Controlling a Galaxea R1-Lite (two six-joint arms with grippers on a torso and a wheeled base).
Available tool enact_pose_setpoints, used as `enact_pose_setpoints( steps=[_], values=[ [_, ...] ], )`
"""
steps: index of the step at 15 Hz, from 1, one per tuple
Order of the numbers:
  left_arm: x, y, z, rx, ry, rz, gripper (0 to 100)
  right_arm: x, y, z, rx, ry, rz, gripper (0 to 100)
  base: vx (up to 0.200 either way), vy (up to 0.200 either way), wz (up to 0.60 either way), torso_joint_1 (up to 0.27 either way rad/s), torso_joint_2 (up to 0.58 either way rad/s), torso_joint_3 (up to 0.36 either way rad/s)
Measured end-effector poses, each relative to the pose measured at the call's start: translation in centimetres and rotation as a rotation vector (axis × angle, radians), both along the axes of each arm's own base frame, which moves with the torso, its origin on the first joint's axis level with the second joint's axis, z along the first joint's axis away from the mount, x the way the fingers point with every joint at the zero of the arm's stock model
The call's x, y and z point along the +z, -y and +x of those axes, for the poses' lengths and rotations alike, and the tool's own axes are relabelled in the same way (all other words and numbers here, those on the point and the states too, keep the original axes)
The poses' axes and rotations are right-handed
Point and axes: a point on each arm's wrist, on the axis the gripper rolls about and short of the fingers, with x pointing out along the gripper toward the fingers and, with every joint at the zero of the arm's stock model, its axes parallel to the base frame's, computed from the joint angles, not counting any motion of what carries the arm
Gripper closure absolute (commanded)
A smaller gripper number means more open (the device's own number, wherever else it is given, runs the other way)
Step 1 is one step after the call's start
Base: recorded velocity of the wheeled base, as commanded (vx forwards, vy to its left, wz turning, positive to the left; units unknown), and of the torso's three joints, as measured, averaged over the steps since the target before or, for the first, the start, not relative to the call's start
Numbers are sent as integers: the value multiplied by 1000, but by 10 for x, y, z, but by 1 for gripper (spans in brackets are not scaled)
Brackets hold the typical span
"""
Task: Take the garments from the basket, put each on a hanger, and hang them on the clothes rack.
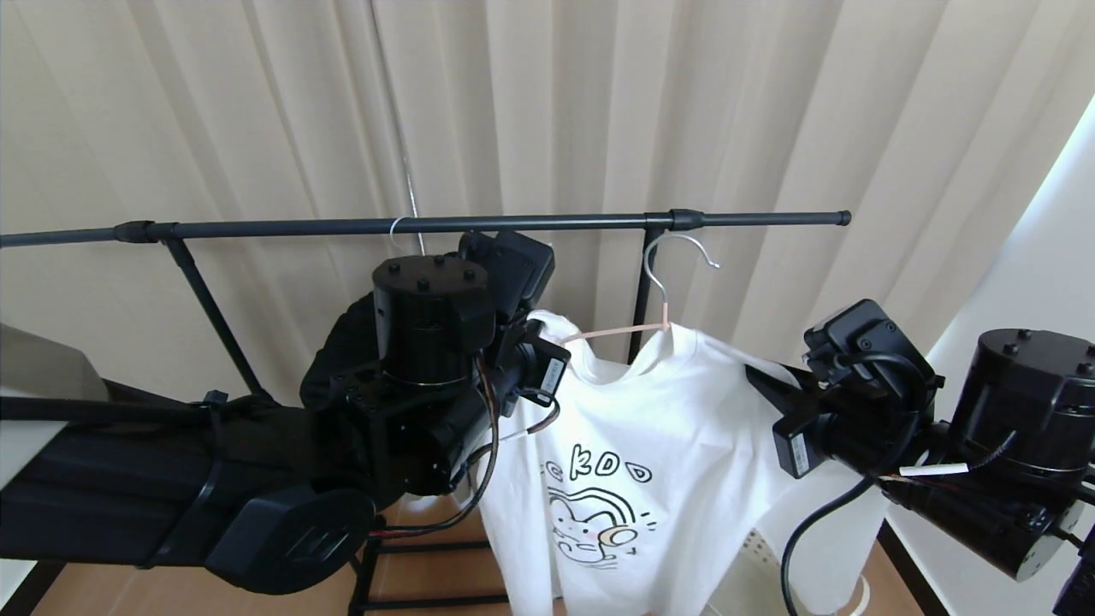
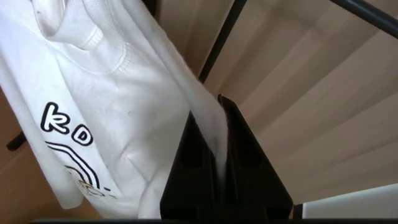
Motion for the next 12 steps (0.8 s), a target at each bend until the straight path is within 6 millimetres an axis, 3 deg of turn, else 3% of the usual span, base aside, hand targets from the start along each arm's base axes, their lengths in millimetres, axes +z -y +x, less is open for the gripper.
enact_pose_setpoints(
  steps=[6,12],
  values=[
    [6,5,-2,-14,15,-19,100,-20,-14,1,32,-83,17,100,0,0,0,0,0,0],
    [20,11,-12,-43,41,-57,100,-38,-34,16,44,-41,102,100,0,0,0,0,0,0]
  ],
)
